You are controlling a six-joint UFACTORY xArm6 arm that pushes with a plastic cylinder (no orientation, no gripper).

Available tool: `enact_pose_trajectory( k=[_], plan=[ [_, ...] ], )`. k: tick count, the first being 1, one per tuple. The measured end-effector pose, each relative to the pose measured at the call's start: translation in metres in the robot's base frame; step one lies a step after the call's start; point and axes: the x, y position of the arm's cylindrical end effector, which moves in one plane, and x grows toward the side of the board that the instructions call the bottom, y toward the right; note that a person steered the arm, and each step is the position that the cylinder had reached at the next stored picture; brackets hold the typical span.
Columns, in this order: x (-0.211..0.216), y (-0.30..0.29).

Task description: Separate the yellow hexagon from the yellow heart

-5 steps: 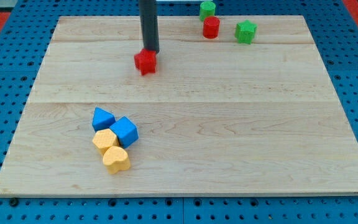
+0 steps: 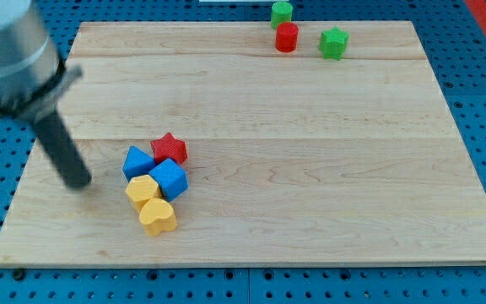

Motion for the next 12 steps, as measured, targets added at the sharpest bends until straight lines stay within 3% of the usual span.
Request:
enact_pose_trajectory(
  k=[1,3,4,5,6,8,9,10,11,12],
  plan=[
    [0.028,0.049],
    [-0.002,0.146],
    [0.04,0.137],
    [0.036,0.194],
    [0.008,0.202],
    [-0.049,0.146],
    [-0.032,0.185],
    [0.041,0.191],
    [0.023,0.107],
    [-0.008,0.076]
  ],
)
